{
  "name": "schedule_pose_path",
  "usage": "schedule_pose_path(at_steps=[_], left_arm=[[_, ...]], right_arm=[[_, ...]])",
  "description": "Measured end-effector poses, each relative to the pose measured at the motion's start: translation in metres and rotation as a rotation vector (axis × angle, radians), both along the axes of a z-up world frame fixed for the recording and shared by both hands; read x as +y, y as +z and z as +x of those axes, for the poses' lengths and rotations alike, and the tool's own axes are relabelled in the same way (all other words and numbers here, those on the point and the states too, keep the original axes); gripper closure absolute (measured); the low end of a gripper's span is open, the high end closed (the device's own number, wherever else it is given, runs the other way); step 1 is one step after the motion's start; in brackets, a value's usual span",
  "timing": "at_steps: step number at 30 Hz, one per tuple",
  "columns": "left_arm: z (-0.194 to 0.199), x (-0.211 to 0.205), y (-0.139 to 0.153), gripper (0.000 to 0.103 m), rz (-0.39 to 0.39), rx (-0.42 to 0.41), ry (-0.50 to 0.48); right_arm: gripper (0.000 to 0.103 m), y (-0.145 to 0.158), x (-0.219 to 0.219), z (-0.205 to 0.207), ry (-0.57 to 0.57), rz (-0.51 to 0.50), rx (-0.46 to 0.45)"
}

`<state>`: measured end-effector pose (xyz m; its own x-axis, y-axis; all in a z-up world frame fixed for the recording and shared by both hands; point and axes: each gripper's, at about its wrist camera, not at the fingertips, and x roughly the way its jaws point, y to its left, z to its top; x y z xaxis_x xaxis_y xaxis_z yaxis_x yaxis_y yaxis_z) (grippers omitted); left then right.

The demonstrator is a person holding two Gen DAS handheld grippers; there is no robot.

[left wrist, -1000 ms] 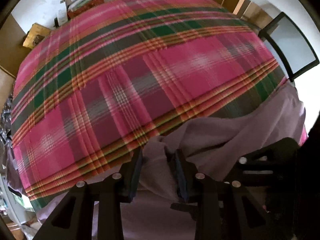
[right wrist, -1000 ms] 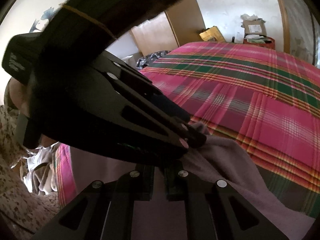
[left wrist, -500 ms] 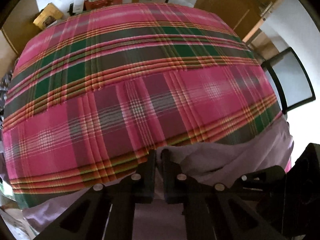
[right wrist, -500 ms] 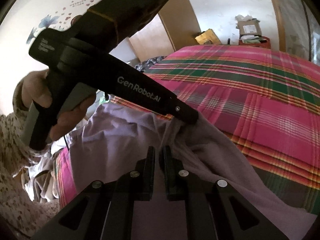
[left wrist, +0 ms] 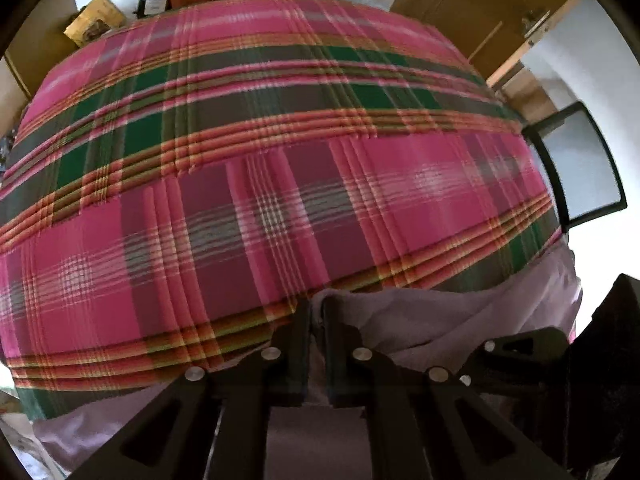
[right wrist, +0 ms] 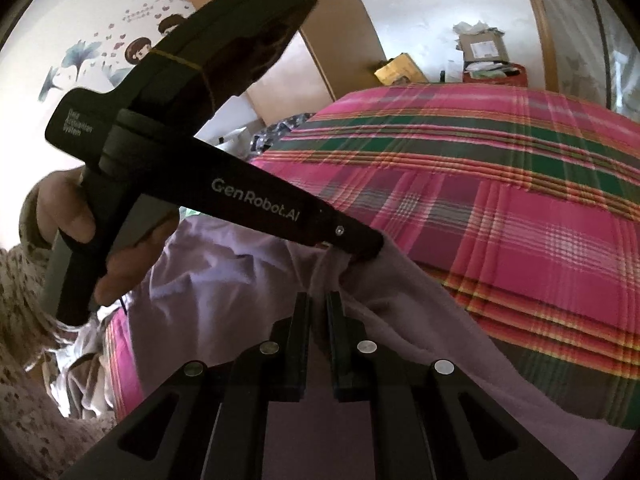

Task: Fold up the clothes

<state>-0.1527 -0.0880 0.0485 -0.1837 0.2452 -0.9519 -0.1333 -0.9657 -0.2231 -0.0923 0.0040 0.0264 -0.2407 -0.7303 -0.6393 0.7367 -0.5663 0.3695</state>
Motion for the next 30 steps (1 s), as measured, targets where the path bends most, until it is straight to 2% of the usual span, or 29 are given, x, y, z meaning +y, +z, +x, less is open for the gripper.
schedule_pose_path(at_steps=[3, 7, 12, 13, 15, 17, 24, 27, 30], left_arm=[[-0.001, 0.006, -0.003, 0.097, -0.026, -0.017, -0.013], [-0.003, 0.011, -0.002, 0.098, -0.044, 0.005, -0.039], [-0.007, 0.003, 0.005, 0.098, -0.004, 0.030, -0.013], [-0.007, 0.003, 0.004, 0.098, -0.006, 0.030, -0.014], [-0.007, 0.002, 0.003, 0.098, -0.001, 0.029, -0.012], [-0.007, -0.001, 0.005, 0.098, 0.011, 0.031, -0.002], [-0.013, -0.002, 0.001, 0.098, 0.041, 0.027, 0.014], [-0.014, -0.001, 0.000, 0.098, 0.047, 0.025, 0.015], [-0.013, -0.003, 0.002, 0.098, 0.051, 0.022, 0.013]], right_arm=[[0.093, 0.001, 0.001, 0.000, -0.009, -0.001, 0.005], [0.093, 0.001, 0.000, -0.001, -0.015, -0.003, 0.007], [0.093, 0.005, 0.000, -0.006, 0.007, 0.007, 0.002], [0.091, 0.007, 0.003, -0.009, 0.010, 0.001, -0.008], [0.071, 0.011, 0.009, -0.018, 0.003, -0.011, -0.025], [0.068, 0.011, 0.012, -0.028, -0.004, 0.006, -0.039], [0.066, -0.004, -0.006, -0.045, 0.164, 0.032, -0.160], [0.066, -0.006, -0.016, -0.045, 0.218, 0.070, -0.154], [0.066, -0.008, -0.019, -0.053, 0.250, 0.045, -0.201]])
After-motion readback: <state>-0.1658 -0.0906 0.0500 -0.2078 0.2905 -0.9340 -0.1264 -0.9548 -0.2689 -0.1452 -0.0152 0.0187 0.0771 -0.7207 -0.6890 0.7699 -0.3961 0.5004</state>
